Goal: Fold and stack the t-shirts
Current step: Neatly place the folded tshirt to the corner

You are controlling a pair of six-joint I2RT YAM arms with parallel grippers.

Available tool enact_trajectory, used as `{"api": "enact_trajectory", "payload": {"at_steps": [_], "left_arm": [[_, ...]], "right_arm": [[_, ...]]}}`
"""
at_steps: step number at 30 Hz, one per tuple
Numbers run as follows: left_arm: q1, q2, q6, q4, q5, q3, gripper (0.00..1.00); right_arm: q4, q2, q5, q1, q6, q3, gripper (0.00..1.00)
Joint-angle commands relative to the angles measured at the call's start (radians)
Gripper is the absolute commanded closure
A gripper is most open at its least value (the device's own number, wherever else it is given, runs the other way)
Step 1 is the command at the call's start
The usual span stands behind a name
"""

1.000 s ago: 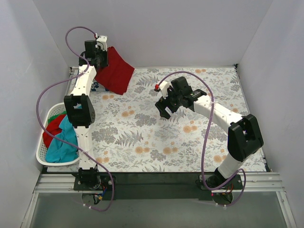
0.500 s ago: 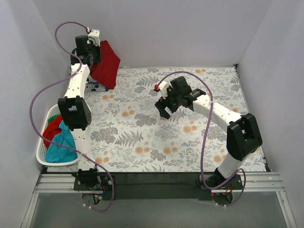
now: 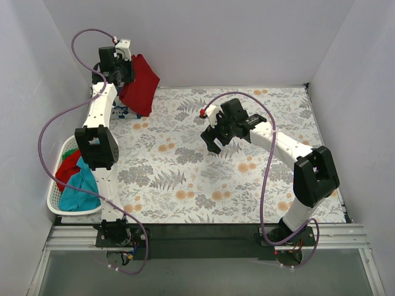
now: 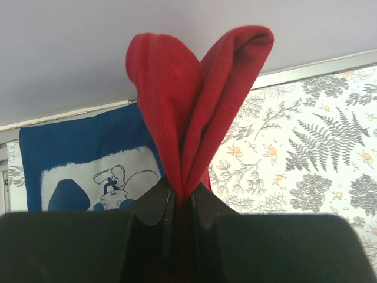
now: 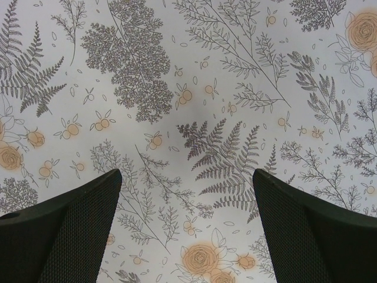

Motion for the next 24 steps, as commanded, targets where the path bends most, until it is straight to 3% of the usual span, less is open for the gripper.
{"api": "enact_trajectory", "payload": {"at_steps": [1,12,24], "left_arm": [[0.0,-0.169,-0.03,-0.009,0.039,0.001,1.0],[0.002,-0.23,-0.096,-0.062,0.117,-0.046,1.0],[0.02,-0.181,-0.118,-0.082,0.11,-0.054,1.0]], "right_arm": [[0.001,0.0,0.002,0.001,-0.008,0.041,0.02],[0.001,0.006,0.001,0.007,-0.008,0.044,0.02],[0.001,0.008,0.012,0.018,-0.012,0.047,0.02]]}}
